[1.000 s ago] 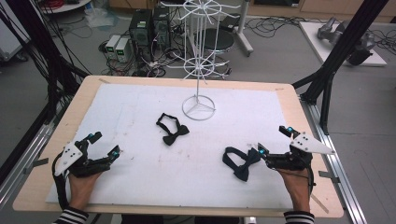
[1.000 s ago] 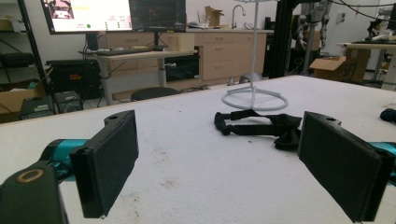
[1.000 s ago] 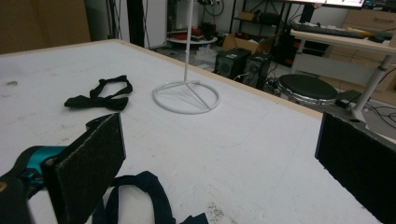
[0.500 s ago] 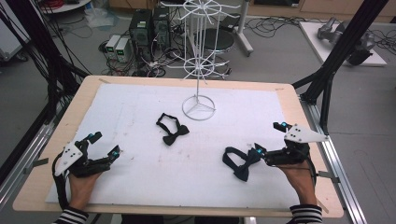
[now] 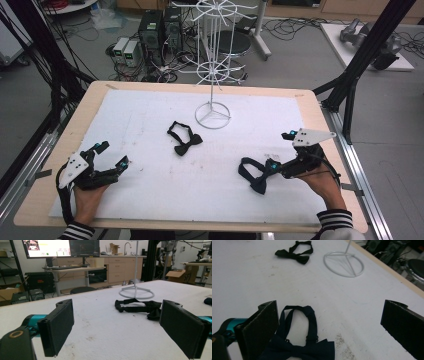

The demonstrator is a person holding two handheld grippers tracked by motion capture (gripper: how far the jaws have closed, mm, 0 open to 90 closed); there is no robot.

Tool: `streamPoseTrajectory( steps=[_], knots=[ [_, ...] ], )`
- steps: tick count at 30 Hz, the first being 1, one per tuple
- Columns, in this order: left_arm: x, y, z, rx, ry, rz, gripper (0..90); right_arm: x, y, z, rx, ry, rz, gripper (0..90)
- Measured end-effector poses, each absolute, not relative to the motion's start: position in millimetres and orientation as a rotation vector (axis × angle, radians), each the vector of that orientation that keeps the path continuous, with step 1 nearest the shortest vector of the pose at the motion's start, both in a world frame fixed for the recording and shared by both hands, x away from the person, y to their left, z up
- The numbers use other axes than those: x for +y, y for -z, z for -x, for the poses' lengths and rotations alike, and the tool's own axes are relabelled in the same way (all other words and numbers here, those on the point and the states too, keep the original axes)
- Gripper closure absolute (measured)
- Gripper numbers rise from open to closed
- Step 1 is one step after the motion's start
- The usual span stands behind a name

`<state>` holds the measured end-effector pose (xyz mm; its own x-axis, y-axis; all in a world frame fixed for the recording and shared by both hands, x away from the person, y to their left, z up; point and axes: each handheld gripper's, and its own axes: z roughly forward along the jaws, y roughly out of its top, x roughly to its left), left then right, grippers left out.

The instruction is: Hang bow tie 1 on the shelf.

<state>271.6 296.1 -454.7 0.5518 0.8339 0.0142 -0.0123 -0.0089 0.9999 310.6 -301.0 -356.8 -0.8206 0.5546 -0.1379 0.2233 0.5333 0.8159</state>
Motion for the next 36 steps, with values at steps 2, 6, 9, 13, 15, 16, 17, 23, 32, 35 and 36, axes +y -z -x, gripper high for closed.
streamPoseTrajectory(
  steps=[2, 6, 9, 13, 15, 16, 17, 23, 32, 35, 36],
  knots=[
    [296, 455, -272, 0.756, -0.781, -1.432, 12.8, -299, 356, -314, 2.429, -1.172, -0.616, 1.0],
    [296, 455, -271, 0.758, -0.78, -1.43, 12.8, -296, 354, -319, 2.487, -1.155, -0.571, 0.9],
    [296, 455, -271, 0.756, -0.782, -1.432, 12.8, -295, 354, -324, 2.534, -1.149, -0.543, 1.0],
    [296, 455, -271, 0.755, -0.78, -1.431, 12.8, -292, 355, -330, 2.594, -1.115, -0.486, 1.0],
    [296, 455, -271, 0.756, -0.782, -1.432, 12.8, -290, 356, -333, 2.617, -1.099, -0.453, 1.0],
    [296, 455, -272, 0.756, -0.781, -1.429, 12.8, -289, 356, -334, 2.632, -1.097, -0.434, 1.0],
    [296, 455, -271, 0.756, -0.782, -1.432, 12.8, -287, 357, -336, 2.651, -1.089, -0.422, 1.0],
    [296, 455, -271, 0.759, -0.781, -1.43, 12.8, -283, 357, -340, 2.731, -0.999, -0.303, 4.3],
    [296, 455, -271, 0.758, -0.782, -1.431, 12.8, -279, 361, -345, 2.79, -0.97, -0.263, 4.2],
    [296, 455, -271, 0.758, -0.782, -1.431, 12.8, -276, 364, -344, 2.822, -0.937, -0.226, 4.2],
    [296, 455, -271, 0.758, -0.782, -1.431, 12.8, -275, 365, -344, 2.829, -0.931, -0.215, 4.3]
  ],
)
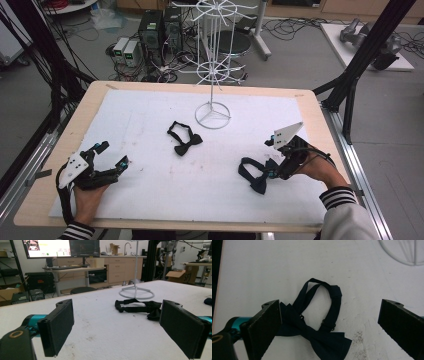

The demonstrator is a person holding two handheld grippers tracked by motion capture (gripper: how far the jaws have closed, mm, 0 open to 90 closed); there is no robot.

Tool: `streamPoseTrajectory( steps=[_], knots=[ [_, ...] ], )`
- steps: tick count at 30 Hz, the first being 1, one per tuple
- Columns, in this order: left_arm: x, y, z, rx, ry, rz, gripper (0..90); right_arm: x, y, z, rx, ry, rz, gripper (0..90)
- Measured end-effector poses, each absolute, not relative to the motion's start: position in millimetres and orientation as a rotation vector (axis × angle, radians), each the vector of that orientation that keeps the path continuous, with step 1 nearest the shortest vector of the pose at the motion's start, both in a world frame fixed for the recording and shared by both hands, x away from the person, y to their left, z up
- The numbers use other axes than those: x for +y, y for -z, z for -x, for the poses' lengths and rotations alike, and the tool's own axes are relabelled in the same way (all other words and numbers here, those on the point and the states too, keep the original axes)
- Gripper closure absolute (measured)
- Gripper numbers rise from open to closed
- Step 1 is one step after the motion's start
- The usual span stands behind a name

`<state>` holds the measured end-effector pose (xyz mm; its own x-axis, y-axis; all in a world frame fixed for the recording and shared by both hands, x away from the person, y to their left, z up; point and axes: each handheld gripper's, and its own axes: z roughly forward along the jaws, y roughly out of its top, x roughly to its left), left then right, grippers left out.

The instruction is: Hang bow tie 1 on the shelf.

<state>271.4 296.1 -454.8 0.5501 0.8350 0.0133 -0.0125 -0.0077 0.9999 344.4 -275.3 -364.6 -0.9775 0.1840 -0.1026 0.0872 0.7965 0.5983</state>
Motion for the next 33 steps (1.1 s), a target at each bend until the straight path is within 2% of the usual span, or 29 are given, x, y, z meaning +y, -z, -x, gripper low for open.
streamPoseTrajectory(
  steps=[24, 27, 33],
  knots=[
    [296, 455, -271, 0.76, -0.782, -1.43, 12.9, -262, 388, -349, 2.992, -0.729, -0.012, 7.2],
    [296, 455, -271, 0.76, -0.782, -1.43, 13.0, -261, 387, -349, 3.012, -0.719, 0.019, 17.4],
    [296, 455, -271, 0.759, -0.782, -1.43, 13.0, -256, 393, -347, 3.039, -0.636, 0.053, 17.3]
  ],
)
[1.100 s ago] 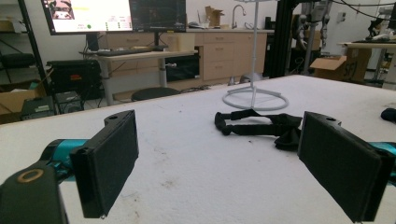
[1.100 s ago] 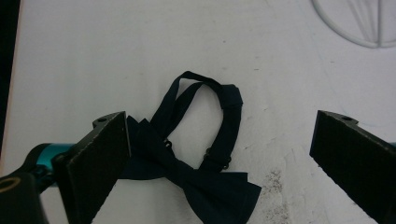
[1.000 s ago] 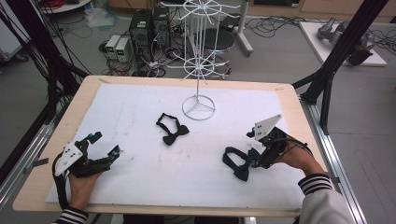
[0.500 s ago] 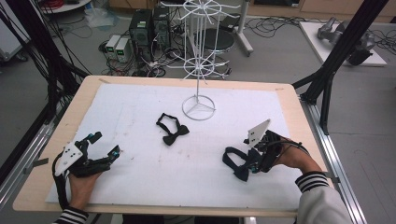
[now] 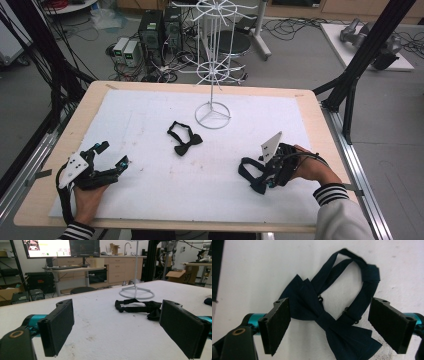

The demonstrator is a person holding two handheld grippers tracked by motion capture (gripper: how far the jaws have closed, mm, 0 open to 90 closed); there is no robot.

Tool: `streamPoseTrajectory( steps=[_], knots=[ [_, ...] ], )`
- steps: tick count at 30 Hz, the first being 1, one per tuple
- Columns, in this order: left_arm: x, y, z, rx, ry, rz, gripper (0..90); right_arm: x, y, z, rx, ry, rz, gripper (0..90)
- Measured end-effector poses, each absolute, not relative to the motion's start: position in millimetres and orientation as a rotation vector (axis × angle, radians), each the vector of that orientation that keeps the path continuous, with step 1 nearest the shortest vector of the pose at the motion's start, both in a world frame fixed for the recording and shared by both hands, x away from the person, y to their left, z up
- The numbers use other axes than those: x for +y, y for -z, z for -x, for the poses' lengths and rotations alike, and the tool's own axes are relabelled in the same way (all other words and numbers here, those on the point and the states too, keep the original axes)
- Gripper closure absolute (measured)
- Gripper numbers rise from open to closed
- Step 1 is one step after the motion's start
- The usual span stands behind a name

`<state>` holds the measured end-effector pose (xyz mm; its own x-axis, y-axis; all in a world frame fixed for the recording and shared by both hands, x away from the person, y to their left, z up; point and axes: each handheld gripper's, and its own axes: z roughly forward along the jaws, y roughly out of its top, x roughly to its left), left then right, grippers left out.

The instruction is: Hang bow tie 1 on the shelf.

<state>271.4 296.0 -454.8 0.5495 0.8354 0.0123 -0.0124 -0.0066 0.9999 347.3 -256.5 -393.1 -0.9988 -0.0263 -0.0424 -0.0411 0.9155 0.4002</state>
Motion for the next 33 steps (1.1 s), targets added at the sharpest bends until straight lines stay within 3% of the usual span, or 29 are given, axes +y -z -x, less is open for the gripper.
streamPoseTrajectory(
  steps=[15, 33],
  knots=[
    [296, 455, -272, 0.76, -0.779, -1.429, 13.0, -253, 401, -349, 3.077, -0.54, 0.131, 26.2],
    [296, 455, -272, 0.761, -0.777, -1.424, 13.0, -252, 408, -351, 3.092, -0.406, 0.222, 43.7]
  ],
)
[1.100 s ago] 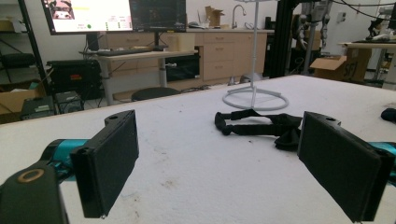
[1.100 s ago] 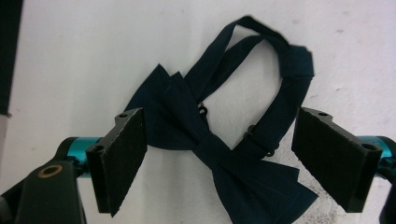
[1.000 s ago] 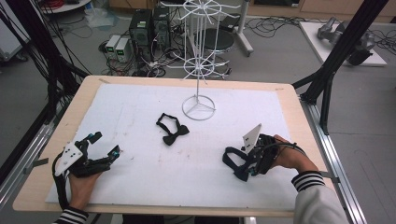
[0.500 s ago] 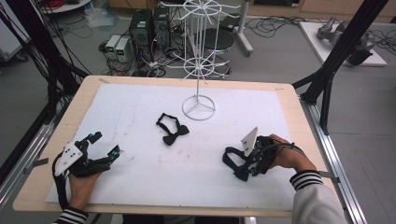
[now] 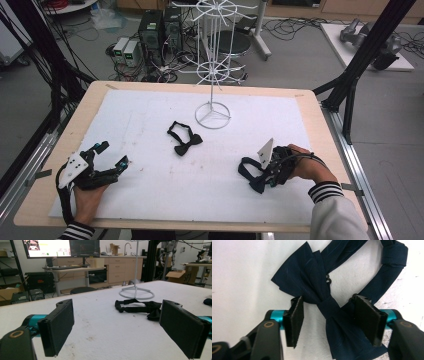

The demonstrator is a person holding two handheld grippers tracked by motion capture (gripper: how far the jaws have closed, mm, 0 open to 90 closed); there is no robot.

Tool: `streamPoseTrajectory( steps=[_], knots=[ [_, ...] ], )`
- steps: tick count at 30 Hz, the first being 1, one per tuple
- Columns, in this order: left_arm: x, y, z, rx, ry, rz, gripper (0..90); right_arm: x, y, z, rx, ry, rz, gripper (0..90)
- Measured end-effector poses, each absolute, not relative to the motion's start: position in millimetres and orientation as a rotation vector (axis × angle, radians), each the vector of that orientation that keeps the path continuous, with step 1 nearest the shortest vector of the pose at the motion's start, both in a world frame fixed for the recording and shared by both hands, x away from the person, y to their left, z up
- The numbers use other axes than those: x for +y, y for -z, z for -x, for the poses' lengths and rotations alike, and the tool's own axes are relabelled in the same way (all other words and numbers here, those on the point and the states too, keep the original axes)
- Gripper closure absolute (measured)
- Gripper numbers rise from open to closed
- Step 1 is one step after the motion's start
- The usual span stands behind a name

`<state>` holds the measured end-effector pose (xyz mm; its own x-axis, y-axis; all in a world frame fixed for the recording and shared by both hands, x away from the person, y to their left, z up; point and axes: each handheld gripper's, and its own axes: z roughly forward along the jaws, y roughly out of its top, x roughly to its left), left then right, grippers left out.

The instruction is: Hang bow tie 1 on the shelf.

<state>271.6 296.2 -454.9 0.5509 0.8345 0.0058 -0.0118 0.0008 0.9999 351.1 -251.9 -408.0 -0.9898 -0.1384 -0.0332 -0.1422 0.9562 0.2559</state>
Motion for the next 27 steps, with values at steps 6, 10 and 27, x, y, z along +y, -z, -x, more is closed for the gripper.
streamPoseTrajectory(
  steps=[6, 10, 27],
  knots=[
    [296.2, 454.9, -271.6, 0.761, -0.777, -1.423, 13.0, -251.2, 409.0, -352.5, 3.095, -0.359, 0.227, 60.6],
    [296.2, 454.9, -271.6, 0.761, -0.777, -1.423, 13.0, -250.3, 408.5, -351.6, 3.096, -0.352, 0.246, 71.3],
    [296.3, 454.9, -271.5, 0.761, -0.778, -1.424, 13.0, -252.5, 401.1, -354.2, 3.079, -0.462, 0.162, 75.2]
  ],
)
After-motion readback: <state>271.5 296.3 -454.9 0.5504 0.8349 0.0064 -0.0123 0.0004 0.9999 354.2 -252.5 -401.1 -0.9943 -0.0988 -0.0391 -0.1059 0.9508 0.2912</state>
